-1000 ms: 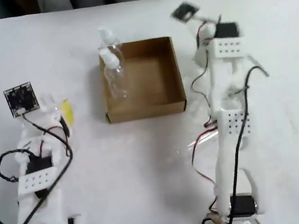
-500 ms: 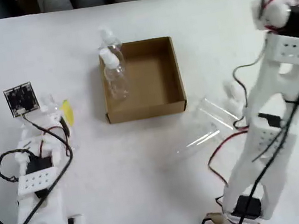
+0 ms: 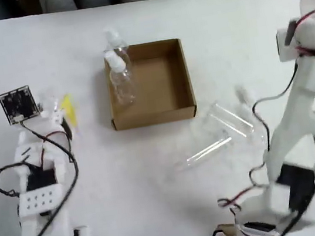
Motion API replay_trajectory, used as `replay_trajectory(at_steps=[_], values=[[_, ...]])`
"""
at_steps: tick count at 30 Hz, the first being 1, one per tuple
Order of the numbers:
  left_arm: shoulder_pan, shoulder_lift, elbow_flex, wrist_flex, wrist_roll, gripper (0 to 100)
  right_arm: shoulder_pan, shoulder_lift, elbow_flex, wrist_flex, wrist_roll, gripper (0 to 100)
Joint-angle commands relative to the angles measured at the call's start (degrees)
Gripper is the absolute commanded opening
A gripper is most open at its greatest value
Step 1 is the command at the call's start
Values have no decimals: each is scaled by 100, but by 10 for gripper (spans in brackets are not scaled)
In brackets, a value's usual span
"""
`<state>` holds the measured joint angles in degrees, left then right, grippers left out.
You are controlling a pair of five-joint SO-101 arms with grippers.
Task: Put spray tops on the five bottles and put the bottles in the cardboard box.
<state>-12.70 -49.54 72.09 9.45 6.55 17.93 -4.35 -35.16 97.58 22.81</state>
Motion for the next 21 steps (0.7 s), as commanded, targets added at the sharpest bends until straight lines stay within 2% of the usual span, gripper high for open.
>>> replay_trajectory(at_steps=[1, 6, 10, 15, 19, 21], values=[[558, -1042, -62, 35, -53, 131, -295, -1200, 835, 145, -62, 16], [1631, -2589, 396, 378, -53, 131, -769, -2730, 2119, 127, -62, 16], [2791, -3793, 554, 774, -53, 131, -1235, -3705, 2875, -251, -18, 17], [3908, -4822, 580, 1530, -62, 131, -1358, -4699, 3886, -1763, -18, 18], [4048, -4954, 835, 1714, -62, 131, -1393, -5376, 4993, -3389, -62, 18], [4057, -4954, 1090, 1582, -62, 131, -1701, -5666, 5486, -4084, -62, 16]])
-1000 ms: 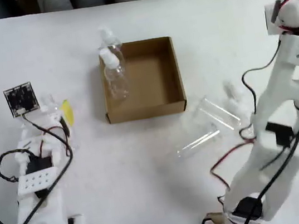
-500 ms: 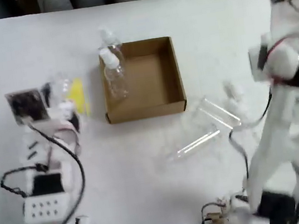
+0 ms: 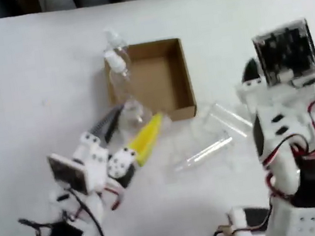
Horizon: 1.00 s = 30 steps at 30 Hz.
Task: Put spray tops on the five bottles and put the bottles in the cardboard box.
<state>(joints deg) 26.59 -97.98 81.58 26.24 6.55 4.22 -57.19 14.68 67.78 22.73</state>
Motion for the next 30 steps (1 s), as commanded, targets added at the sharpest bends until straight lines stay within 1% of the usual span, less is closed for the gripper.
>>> replay_trajectory(at_steps=[1, 3, 4, 8, 9, 12, 16, 19, 23, 30], values=[[127, -127, 290, -229, -62, 131, -514, -505, 703, -1323, -53, 16], [127, -127, 598, -536, -62, 131, -848, -716, 923, -1473, -79, 16], [127, -127, 747, -651, -62, 131, -998, -796, 941, -1490, -264, 16], [92, -136, 1160, -967, -62, 131, -1560, -971, 862, -1692, -1820, 15], [75, -136, 1204, -993, -62, 131, -1727, -971, 826, -1859, -2066, 15], [66, -136, 1292, -967, -62, 131, -2237, -945, 853, -2571, -2426, 15], [66, -136, 1574, -1011, -88, 131, -3187, -796, 862, -3319, -2532, 15], [66, -136, 1574, -976, -404, 131, -3591, -409, 844, -3855, -2523, 15], [66, -119, 1574, -967, -545, 131, -3644, 198, 844, -4303, -2523, 15], [66, -110, 1574, -888, -545, 131, -3653, 567, 853, -4462, -2567, 15]])
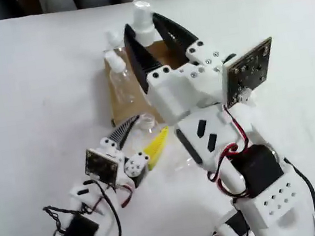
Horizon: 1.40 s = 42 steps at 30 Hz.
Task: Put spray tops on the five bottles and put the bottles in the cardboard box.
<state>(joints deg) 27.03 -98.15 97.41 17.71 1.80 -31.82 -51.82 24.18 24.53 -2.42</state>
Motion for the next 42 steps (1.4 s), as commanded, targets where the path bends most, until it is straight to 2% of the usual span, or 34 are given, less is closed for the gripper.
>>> replay_trajectory(at_steps=[1, 9, 15, 21, 24, 28, 42], values=[[22, -92, -9, -35, -70, 131, -48, 40, -88, -136, -53, 15], [22, -92, -9, -26, -70, 131, -48, -277, 624, -180, -62, 15], [22, -92, -9, -26, -70, 131, -40, -769, 1398, -725, -62, 15], [22, -92, -9, -26, -70, 131, -48, -831, 1688, -752, -70, 15], [22, -92, -9, -26, -70, 131, -48, -831, 1811, -752, -404, 15], [22, -92, -9, -26, -70, 131, -13, -840, 1987, -743, -492, 15], [22, -92, -9, -26, -70, 131, -207, -2079, 3666, -716, -466, 15]])
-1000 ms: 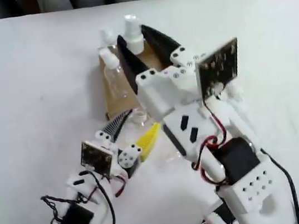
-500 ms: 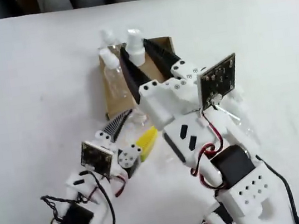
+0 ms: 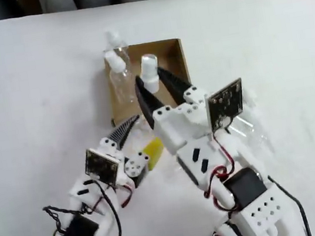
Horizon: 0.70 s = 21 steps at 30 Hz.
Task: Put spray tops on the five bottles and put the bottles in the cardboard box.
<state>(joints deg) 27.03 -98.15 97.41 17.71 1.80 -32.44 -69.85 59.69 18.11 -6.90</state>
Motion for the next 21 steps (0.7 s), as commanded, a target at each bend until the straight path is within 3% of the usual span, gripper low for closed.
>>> replay_trajectory(at_steps=[1, 21], values=[[22, -92, -9, -26, -70, 131, -207, -374, 229, -75, -18, 15], [-101, -92, -9, -26, -62, 131, -418, -708, 747, 215, -9, 15]])
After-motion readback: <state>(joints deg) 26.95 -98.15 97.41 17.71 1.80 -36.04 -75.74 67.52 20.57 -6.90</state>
